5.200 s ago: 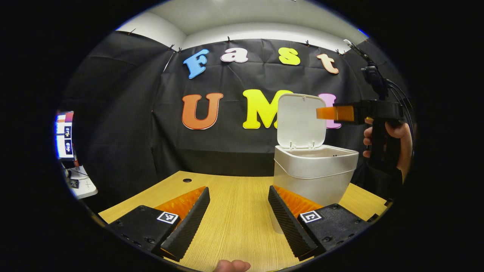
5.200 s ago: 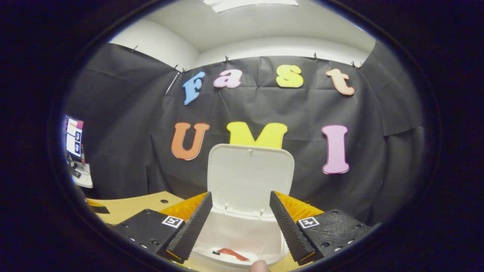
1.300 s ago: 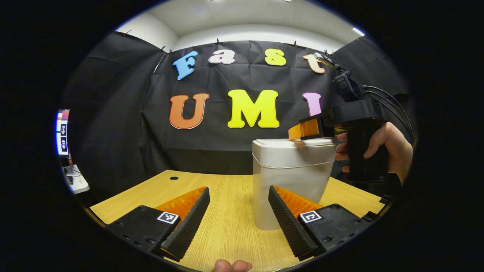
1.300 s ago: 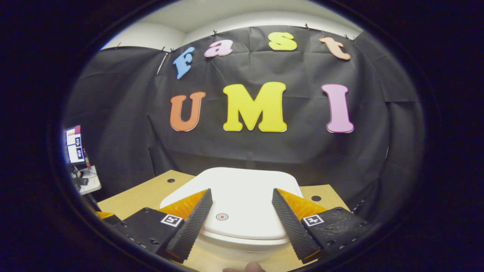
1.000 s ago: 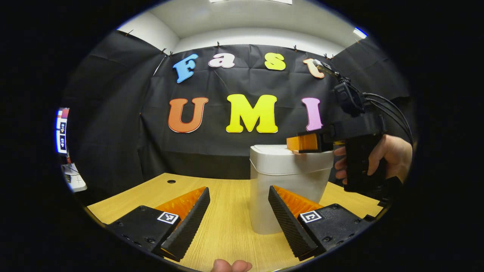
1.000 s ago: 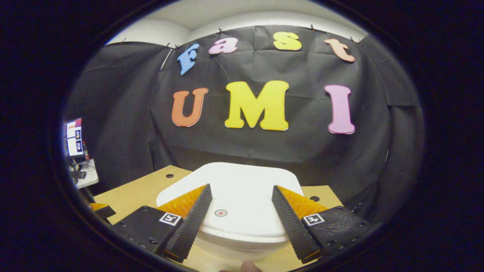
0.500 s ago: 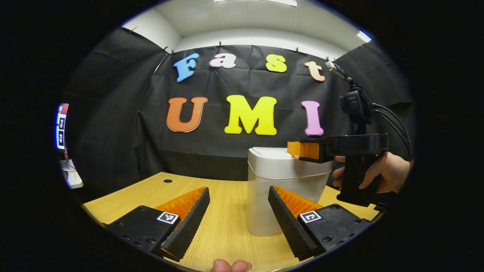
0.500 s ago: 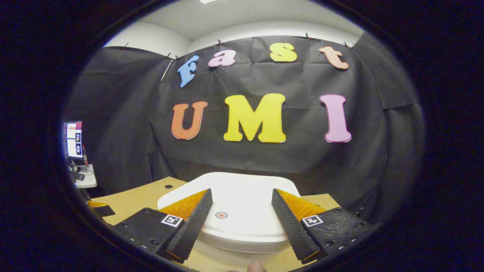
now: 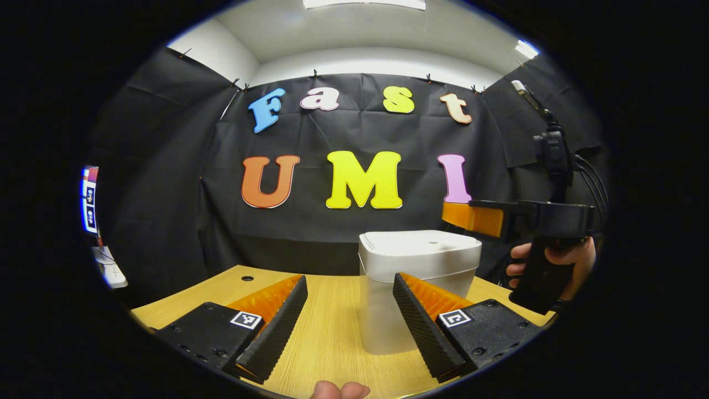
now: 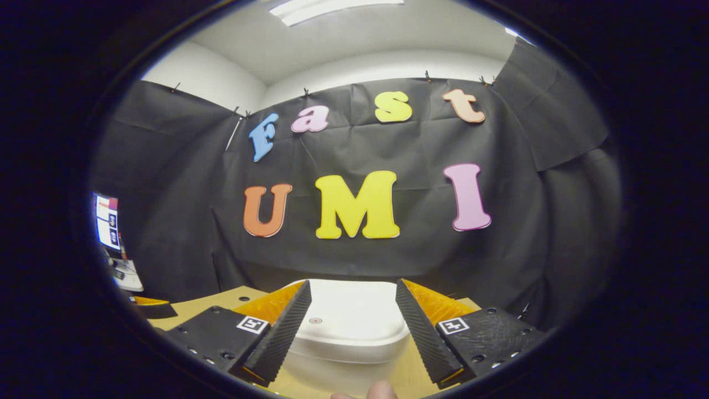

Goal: Press the lid of the desktop garbage bin to open it, pick up the crumpled paper on the desktop and throw it into the bin, then pick up the pop can on the desktop and drop it into the bin, and finally close the garbage bin lid.

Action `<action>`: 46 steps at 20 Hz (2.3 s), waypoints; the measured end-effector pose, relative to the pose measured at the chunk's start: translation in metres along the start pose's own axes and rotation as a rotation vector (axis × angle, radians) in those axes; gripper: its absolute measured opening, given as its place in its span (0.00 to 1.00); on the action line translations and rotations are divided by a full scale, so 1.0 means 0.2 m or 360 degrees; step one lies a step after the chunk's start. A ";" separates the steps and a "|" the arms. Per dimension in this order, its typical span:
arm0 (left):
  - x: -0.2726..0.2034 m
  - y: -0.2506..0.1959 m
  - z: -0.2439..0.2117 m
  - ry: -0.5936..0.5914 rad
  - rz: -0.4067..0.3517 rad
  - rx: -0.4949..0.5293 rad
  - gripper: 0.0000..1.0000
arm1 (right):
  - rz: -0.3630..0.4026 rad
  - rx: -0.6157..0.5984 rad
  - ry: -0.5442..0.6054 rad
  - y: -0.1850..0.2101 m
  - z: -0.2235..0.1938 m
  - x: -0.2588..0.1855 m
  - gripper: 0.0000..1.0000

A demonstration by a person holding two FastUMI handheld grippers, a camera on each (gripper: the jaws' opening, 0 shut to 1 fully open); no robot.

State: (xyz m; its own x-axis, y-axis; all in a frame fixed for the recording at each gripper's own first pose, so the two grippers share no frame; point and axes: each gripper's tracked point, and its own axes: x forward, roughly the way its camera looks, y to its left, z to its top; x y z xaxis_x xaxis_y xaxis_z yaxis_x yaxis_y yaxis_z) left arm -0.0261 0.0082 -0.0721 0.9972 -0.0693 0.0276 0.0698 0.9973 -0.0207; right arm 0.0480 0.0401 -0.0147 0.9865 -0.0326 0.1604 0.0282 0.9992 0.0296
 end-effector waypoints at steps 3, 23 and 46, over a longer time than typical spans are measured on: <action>-0.02 -0.01 0.08 -0.0043 -0.0007 -0.0057 1.00 | -0.0097 -0.0054 -0.0066 -0.14 0.00 -0.14 0.96; -0.24 -0.07 0.11 -0.0261 0.0055 0.0139 0.99 | -0.0248 -0.0081 -0.0068 -0.20 -0.31 -0.60 0.95; -0.19 -0.07 -0.08 -0.0130 -0.0031 -0.0032 0.99 | -0.0257 -0.0072 -0.0095 -0.10 -0.36 -0.66 0.95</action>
State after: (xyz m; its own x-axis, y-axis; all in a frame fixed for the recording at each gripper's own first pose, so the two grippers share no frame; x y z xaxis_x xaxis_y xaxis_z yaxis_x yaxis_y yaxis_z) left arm -0.0653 -0.0027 -0.0881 0.9903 -0.0857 0.1093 0.0905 0.9951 -0.0396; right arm -0.0711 0.0255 -0.1079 0.9573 -0.1926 0.2157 0.1938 0.9809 0.0157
